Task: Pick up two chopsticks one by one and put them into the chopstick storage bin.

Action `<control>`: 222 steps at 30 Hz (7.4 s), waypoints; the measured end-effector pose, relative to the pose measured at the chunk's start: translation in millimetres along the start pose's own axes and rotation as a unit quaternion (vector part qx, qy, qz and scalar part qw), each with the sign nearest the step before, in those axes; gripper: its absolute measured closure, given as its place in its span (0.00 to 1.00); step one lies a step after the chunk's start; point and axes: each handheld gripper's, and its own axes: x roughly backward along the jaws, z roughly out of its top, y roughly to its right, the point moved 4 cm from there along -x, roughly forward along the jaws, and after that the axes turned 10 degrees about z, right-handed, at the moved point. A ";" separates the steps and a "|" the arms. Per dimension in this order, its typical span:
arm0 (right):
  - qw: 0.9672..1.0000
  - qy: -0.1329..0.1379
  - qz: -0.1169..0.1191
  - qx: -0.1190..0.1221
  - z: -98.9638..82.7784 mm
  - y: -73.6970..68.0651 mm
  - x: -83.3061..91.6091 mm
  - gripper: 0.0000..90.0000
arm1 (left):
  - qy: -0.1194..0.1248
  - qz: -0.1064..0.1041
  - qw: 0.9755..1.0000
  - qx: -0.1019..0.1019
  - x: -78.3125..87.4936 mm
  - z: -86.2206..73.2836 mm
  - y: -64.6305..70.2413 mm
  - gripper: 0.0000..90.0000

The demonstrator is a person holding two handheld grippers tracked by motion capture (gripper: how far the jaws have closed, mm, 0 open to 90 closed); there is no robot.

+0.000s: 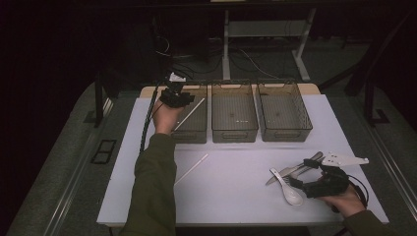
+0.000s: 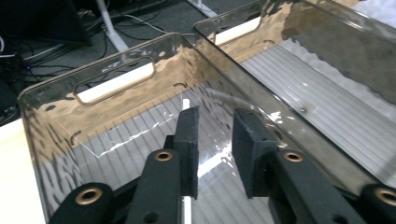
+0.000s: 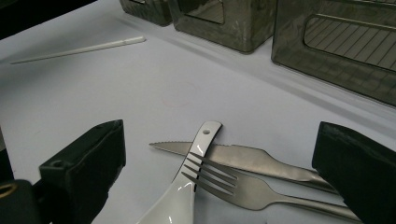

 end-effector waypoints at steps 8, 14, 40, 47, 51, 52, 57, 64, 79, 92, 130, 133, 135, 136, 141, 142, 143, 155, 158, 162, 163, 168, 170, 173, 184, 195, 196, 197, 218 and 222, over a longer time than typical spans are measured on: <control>1.000 -0.006 -0.009 0.011 -0.9 0.3 -1.0 0.03 | 0.019 -0.025 1.000 0.004 19.0 3.5 4.2 0.63; 1.000 -0.007 -0.011 0.013 -0.9 -0.2 -1.4 0.03 | 0.029 -0.044 0.999 -0.005 38.4 6.4 11.4 0.56; 1.000 -0.007 -0.012 0.015 -0.9 -0.8 -1.7 0.03 | 0.078 -0.088 0.993 -0.017 112.7 -34.2 55.1 0.34; 1.000 -0.007 -0.012 0.017 -1.0 -0.9 -1.8 0.03 | 0.076 -0.095 0.992 -0.032 124.5 -52.4 64.2 0.32; 1.000 -0.006 -0.012 0.014 -0.9 -1.0 -1.6 0.03 | 0.079 -0.098 0.991 -0.040 131.1 -60.5 69.8 0.32; 1.000 -0.006 -0.012 0.014 -0.9 -1.0 -1.6 0.03 | 0.080 -0.099 0.991 -0.042 132.8 -62.7 71.2 0.32; 1.000 -0.005 -0.012 0.014 -0.9 -1.0 -1.5 0.03 | 0.083 -0.106 0.990 -0.045 140.3 -72.9 76.7 0.31; 1.000 -0.005 -0.013 0.014 -0.9 -1.1 -1.2 0.03 | 0.085 -0.118 0.988 -0.047 148.2 -87.6 85.8 0.30; 1.000 -0.003 -0.014 0.015 -0.7 -1.3 -0.4 0.03 | 0.057 -0.121 0.990 -0.046 147.5 -132.6 90.4 0.29; 1.000 -0.005 -0.015 0.015 -0.8 -2.0 -0.9 0.03 | -0.004 -0.107 0.992 -0.061 131.5 -170.2 88.3 0.43; 1.000 -0.006 -0.014 0.016 -0.7 -2.1 -1.1 0.03 | -0.086 -0.082 0.989 -0.084 113.8 -181.3 98.9 0.93; 1.000 -0.006 -0.014 0.016 -0.8 -2.6 -1.4 0.03 | -0.085 -0.083 0.989 -0.083 114.3 -180.4 99.4 0.93; 1.000 -0.007 -0.013 0.018 -1.2 -3.7 -2.7 0.03 | -0.081 -0.079 0.991 -0.077 115.9 -179.3 100.2 0.93; 1.000 -0.007 -0.014 0.018 -1.6 -4.4 -3.7 0.03 | -0.079 -0.080 0.991 -0.074 116.9 -178.7 100.0 0.93; 1.000 -0.006 -0.019 0.016 -2.9 -4.7 -11.2 0.03 | -0.072 -0.085 0.991 -0.071 120.4 -176.3 98.4 0.93; 1.000 -0.006 -0.018 0.016 -3.0 -4.2 -12.5 0.03 | -0.071 -0.086 0.991 -0.070 121.5 -175.6 98.0 0.93; 1.000 -0.006 -0.018 0.014 -3.1 -4.0 -13.4 0.03 | -0.069 -0.088 0.991 -0.069 122.3 -175.0 97.8 0.93; 1.000 -0.009 -0.021 0.015 -3.1 -2.4 -14.4 0.03 | -0.031 -0.102 0.993 -0.040 132.3 -163.0 92.6 0.93; 1.000 -0.009 -0.020 0.014 -3.2 -2.6 -14.6 0.03 | -0.029 -0.104 0.994 -0.033 133.4 -161.2 90.6 0.93; 1.000 -0.009 -0.021 0.014 -3.1 -2.0 -14.2 0.03 | -0.024 -0.107 0.994 -0.025 135.6 -157.8 89.2 0.93; 1.000 -0.009 -0.021 0.014 -3.1 -2.0 -14.2 0.03 | -0.022 -0.109 0.994 -0.023 136.3 -156.4 88.6 0.93; 1.000 -0.009 -0.021 0.014 -3.2 -2.0 -14.2 0.03 | -0.019 -0.111 0.993 -0.019 137.8 -150.5 87.4 0.93; 1.000 -0.008 -0.021 0.014 -3.0 -1.8 -14.1 0.03 | -0.018 -0.112 0.993 -0.017 137.3 -149.0 87.8 0.93; 1.000 -0.008 -0.022 0.013 -3.0 -1.7 -14.1 0.03 | -0.018 -0.113 0.993 -0.018 137.0 -146.4 87.7 0.93; 1.000 -0.006 -0.021 0.012 -2.8 -1.6 -13.6 0.03 | 0.004 -0.110 0.994 -0.013 139.7 -127.9 81.5 0.93; 1.000 -0.003 -0.023 0.010 -2.7 -1.2 -12.8 0.03 | 0.013 -0.110 0.994 -0.009 137.3 -106.4 74.1 0.93; 1.000 -0.004 -0.023 0.009 -2.8 -1.4 -12.9 0.03 | 0.012 -0.108 0.994 -0.011 136.6 -104.5 72.9 0.93; 1.000 -0.005 -0.023 0.011 -2.8 -1.7 -12.9 0.03 | 0.011 -0.108 0.994 -0.010 135.8 -102.6 71.9 0.93; 1.000 -0.003 -0.022 0.006 -2.7 -1.9 -11.9 0.03 | 0.009 -0.084 0.996 -0.005 121.9 -52.2 48.4 0.93; 1.000 -0.001 -0.022 0.010 -2.3 -1.1 -11.8 0.03 | 0.006 -0.078 0.997 -0.005 115.9 -46.2 42.3 0.93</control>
